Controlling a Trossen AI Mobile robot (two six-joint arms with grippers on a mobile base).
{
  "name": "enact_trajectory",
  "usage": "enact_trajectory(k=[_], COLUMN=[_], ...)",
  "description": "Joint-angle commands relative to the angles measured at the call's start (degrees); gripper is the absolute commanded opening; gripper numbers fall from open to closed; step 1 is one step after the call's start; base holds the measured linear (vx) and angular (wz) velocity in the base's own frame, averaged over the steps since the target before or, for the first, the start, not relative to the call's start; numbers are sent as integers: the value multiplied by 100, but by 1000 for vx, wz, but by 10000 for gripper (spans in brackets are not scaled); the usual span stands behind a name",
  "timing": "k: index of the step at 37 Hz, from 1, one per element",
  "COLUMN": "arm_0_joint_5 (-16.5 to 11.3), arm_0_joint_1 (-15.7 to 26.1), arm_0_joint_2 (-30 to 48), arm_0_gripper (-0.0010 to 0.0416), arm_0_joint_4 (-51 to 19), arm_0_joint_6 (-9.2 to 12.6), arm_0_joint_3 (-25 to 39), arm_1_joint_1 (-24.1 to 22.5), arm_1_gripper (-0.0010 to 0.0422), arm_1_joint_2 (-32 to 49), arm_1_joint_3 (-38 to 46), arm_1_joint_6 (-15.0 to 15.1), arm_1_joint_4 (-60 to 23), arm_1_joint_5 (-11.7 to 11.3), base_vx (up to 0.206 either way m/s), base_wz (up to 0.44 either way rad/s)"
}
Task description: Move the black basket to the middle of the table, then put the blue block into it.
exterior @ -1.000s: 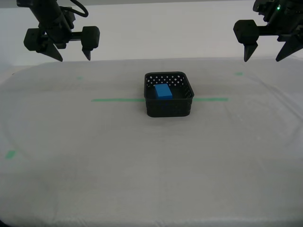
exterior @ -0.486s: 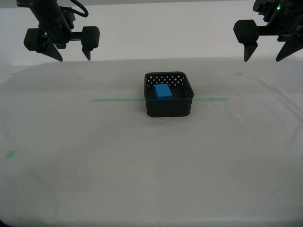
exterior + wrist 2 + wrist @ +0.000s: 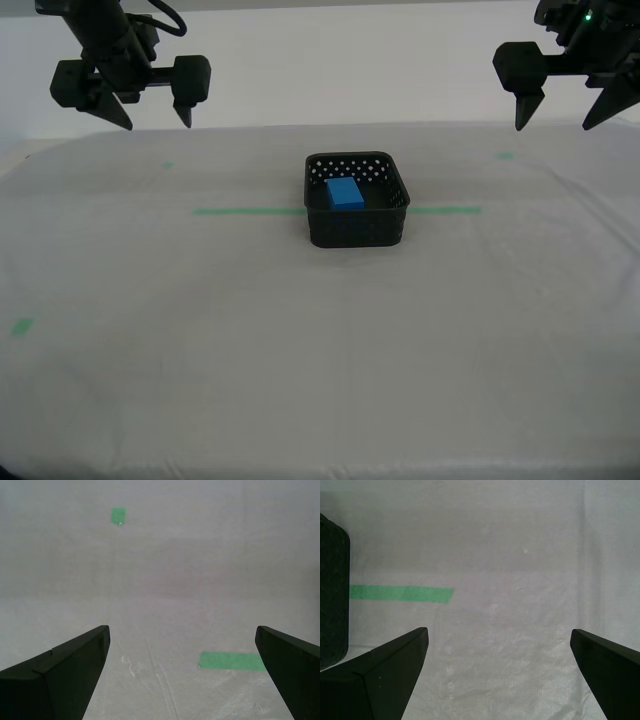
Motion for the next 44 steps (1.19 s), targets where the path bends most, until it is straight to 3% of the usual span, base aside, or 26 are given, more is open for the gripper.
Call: enact_trajectory(k=[1,44], arm_0_joint_5=[15,15], arm_0_joint_1=[-2,-2], arm_0_joint_2=[-2,-2], arm_0_gripper=[398,399], arm_0_joint_4=[0,-2], arm_0_joint_6=[-2,-2], arm_0_joint_3=[4,4], arm_1_joint_1=[0,0], arm_1_gripper=[400,400], arm_1_joint_2=[0,0], arm_1_joint_3=[2,2], arm_1_joint_6=[24,24], arm_1_joint_4=[9,9], arm_1_joint_5=[7,7], base_vx=[0,0], base_wz=[0,0])
